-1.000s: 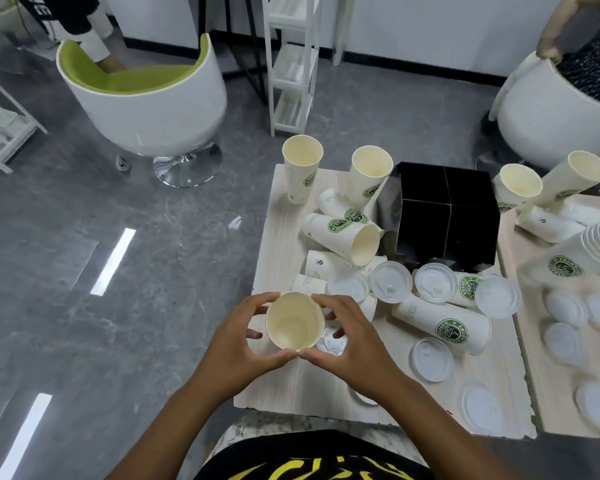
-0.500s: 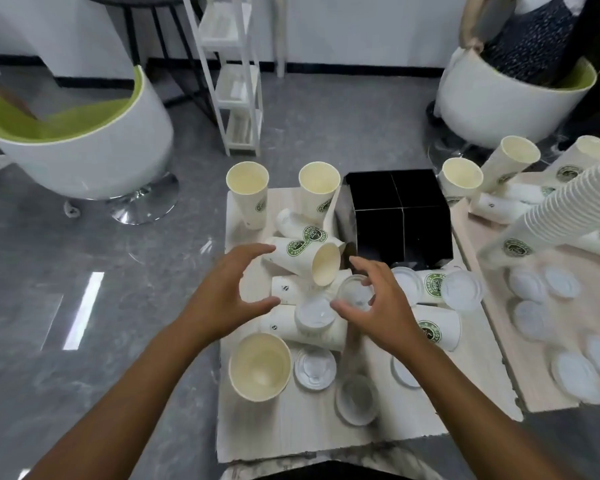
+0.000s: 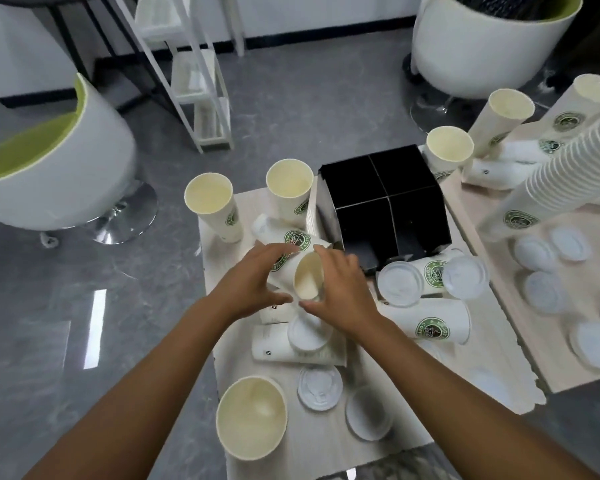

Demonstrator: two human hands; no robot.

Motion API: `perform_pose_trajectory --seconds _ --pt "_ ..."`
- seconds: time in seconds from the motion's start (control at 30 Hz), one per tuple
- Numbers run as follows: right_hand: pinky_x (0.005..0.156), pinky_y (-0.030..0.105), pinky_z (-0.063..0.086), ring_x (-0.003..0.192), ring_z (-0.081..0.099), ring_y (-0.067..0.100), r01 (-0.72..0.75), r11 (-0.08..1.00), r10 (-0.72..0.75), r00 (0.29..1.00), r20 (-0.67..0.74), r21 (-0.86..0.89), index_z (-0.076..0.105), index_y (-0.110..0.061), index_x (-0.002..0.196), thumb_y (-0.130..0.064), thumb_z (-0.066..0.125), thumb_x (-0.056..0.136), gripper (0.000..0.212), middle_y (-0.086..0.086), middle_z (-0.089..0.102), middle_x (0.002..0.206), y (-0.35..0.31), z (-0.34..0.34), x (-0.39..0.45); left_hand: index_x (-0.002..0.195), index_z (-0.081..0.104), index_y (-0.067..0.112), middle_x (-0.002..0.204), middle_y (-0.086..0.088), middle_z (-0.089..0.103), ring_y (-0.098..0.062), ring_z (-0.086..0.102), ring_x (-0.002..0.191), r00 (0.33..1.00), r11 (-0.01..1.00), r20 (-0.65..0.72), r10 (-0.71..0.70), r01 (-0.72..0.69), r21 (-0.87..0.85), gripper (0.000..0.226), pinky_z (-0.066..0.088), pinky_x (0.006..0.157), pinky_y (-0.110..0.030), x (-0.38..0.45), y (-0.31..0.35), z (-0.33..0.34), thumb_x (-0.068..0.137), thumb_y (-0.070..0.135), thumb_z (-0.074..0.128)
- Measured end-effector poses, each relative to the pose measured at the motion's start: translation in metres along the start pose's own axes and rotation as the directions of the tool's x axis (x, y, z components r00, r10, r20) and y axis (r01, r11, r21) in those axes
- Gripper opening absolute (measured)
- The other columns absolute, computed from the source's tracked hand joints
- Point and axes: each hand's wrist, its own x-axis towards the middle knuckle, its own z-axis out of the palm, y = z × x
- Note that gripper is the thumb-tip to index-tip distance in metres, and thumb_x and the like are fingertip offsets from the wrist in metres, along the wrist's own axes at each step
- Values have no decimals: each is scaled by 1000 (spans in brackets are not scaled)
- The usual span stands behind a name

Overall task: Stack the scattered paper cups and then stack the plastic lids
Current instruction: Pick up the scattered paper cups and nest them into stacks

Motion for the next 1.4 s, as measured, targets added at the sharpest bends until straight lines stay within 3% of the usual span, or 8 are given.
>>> perform_pose_trajectory --seconds 0.13,0.23,0.4,0.7,0.87,1.0,1.23,1.4 --pt "100 39 35 124 36 24 64 997 -58 994 -97 54 36 -22 153 -49 82 70 98 -1 44 144 -13 -4 0 138 52 40 136 21 60 -7 55 125 998 996 -56 3 -7 -85 79 49 98 -33 -8 13 -17 71 36 94" --pt "105 34 37 130 40 19 140 947 -106 986 -131 288 40 -23 150 -39 87 69 95 -7 42 144 -30 -20 -2 134 56 37 133 26 61 2 56 126 988 971 -137 -69 35 -237 73 52 90 -23 -26 31 -43 72 29 95" --pt "106 25 46 131 48 3 198 819 -160 980 -116 539 42 -35 144 -32 95 68 93 -18 43 141 -68 -59 -14 133 57 34 134 21 63 -3 59 129 954 879 -234 -186 55 -474 74 62 86 -28 -69 56 -80 71 20 95" --pt "97 13 46 128 53 7 372 742 -350 925 -152 558 53 -31 139 -28 97 67 85 -16 54 136 -122 -107 -65 136 58 29 133 15 67 -11 63 127 908 777 -339 -245 -25 -629 78 63 86 -32 -158 113 -111 67 20 94" --pt "98 22 52 129 56 13 411 690 -429 895 -120 595 53 -27 141 -44 93 66 87 -14 55 137 -137 -121 -106 129 63 42 129 14 69 -12 66 123 872 785 -410 -268 -49 -618 67 64 80 -32 -209 147 -110 67 39 88" --pt "98 27 54 128 57 19 424 663 -466 879 -103 617 54 -30 140 -42 92 66 84 -16 56 135 -139 -122 -135 127 63 41 127 13 70 -14 67 121 856 782 -430 -286 -51 -621 65 65 76 -36 -240 163 -98 67 42 87" --pt "98 31 55 128 57 16 378 713 -439 897 -44 590 55 -33 139 -47 90 66 83 -16 55 135 -121 -96 -152 125 65 42 128 16 69 -11 65 123 847 757 -412 -335 -19 -653 61 64 77 -32 -253 156 -60 68 40 87" --pt "99 31 55 128 54 8 314 793 -400 914 58 522 52 -36 140 -42 94 68 83 -22 53 135 -97 -61 -144 133 62 35 130 22 67 -5 63 123 848 778 -354 -394 103 -620 70 64 81 -34 -247 124 -22 69 44 88"
